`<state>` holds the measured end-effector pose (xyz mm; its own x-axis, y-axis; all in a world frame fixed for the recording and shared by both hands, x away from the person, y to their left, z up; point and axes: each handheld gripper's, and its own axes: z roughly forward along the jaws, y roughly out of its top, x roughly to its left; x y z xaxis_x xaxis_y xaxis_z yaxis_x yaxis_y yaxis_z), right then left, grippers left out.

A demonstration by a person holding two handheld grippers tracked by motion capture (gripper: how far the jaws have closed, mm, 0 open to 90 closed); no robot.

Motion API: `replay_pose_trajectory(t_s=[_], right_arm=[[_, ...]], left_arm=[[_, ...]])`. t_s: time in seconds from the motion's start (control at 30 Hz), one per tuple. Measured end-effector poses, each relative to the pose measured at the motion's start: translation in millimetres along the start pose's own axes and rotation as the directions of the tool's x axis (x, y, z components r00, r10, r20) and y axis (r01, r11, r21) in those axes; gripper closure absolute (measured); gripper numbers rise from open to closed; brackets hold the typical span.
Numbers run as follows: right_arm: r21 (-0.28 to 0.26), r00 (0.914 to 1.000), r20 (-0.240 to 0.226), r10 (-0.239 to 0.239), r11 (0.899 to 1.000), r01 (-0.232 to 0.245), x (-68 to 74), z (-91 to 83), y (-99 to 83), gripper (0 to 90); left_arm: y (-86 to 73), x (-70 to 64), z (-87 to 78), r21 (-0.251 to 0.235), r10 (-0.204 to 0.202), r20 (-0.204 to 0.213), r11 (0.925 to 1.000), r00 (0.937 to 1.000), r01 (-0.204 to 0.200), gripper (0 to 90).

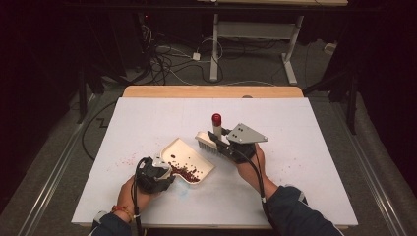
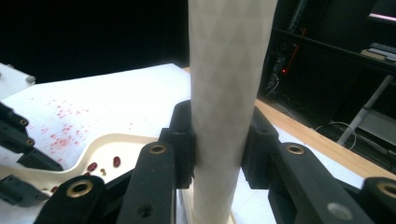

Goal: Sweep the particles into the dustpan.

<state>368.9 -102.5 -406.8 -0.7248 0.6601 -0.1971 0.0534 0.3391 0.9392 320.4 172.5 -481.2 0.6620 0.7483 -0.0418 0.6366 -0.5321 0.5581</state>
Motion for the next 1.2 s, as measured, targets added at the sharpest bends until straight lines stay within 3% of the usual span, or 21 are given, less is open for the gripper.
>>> replay_pose_trajectory(t_s=[0.23,0.67,0.9,1.1,1.2], right_arm=[[-0.008,0.9998,0.004,0.017,1.0,-0.017,-4.7,4.0,-1.1,70.2],[-0.017,0.9987,-0.043,0.029,0.999,-0.03,0.0,19.4,2.5,70.2],[-0.002,0.9991,-0.041,0.013,1.0,-0.014,12.0,28.2,4.1,70.2],[-0.002,0.9989,-0.047,-0.009,1.0,0.009,30.5,34.2,6.0,70.2],[0.003,0.9997,-0.024,-0.004,1.0,0.004,40.1,37.6,8.1,70.2]], left_arm=[[0.2,0.9,0.1,0.001,-0.002,0.005,1.0,1.0,0.002,63.2],[-0.7,0.2,0.1,-0.004,-0.017,0.005,0.9998,0.9998,0.017,63.2],[0.0,0.6,0.4,-0.002,-0.028,0.009,0.9996,0.9996,0.028,63.2],[2.1,0.2,1.4,0.002,-0.046,0.005,0.9989,0.9989,0.046,63.3],[4.3,-1.6,2.7,-0.001,-0.072,-0.005,0.9974,0.9974,0.072,63.3]])
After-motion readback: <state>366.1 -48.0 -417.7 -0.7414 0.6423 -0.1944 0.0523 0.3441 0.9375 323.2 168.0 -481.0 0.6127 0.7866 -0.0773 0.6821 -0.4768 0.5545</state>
